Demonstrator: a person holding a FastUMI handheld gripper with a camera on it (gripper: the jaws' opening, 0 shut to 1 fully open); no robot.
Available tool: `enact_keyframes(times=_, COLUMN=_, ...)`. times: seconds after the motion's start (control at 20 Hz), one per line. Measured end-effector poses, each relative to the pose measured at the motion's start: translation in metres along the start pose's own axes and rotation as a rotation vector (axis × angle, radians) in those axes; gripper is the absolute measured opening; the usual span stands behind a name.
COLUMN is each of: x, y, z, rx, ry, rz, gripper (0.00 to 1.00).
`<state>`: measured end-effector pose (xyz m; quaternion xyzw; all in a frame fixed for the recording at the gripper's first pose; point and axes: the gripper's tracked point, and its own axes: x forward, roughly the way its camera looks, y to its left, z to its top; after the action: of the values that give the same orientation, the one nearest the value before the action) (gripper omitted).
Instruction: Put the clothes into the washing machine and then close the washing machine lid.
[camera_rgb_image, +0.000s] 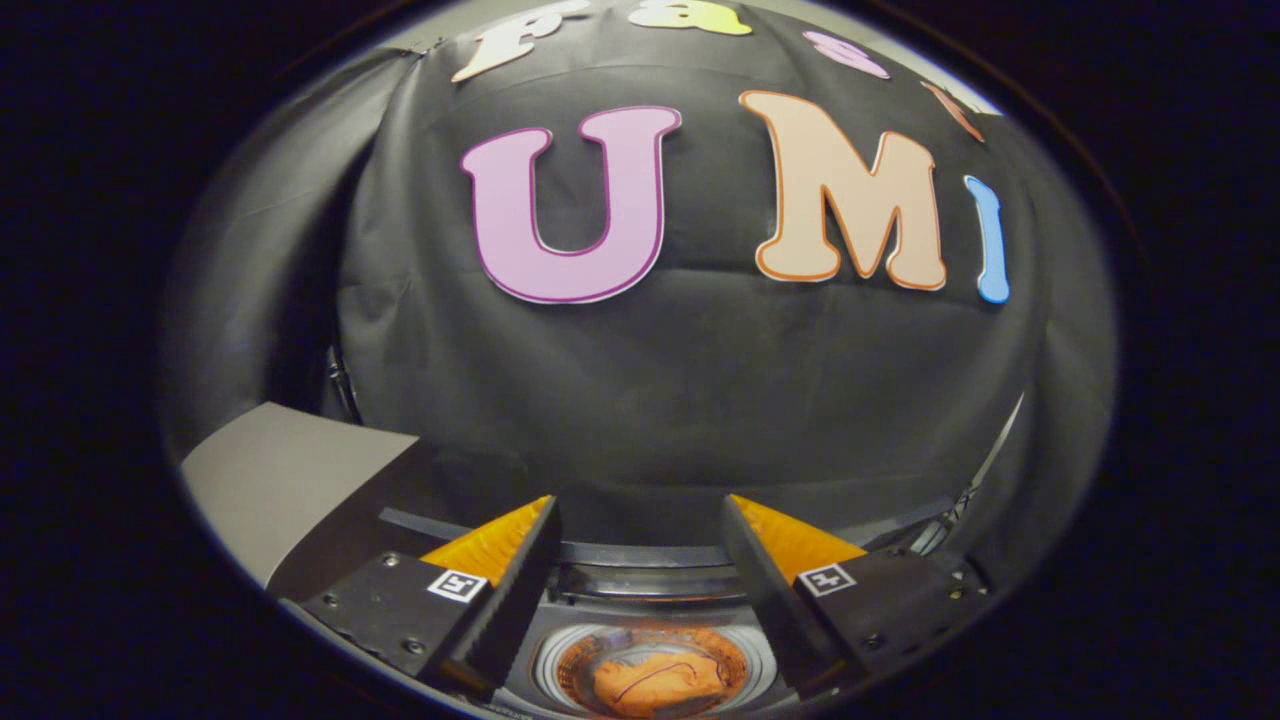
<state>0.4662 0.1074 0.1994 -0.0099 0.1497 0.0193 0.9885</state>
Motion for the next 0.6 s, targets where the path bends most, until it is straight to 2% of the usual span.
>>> enact_keyframes(times=0.3, x=0.0055, y=0.0003, z=0.0008, rx=-0.026, ry=-0.03, rz=0.023, gripper=0.97)
enact_keyframes(times=0.6, x=-0.0001, y=0.0007, z=0.0053, rx=0.025, ry=-0.118, rz=0.043, gripper=0.97)
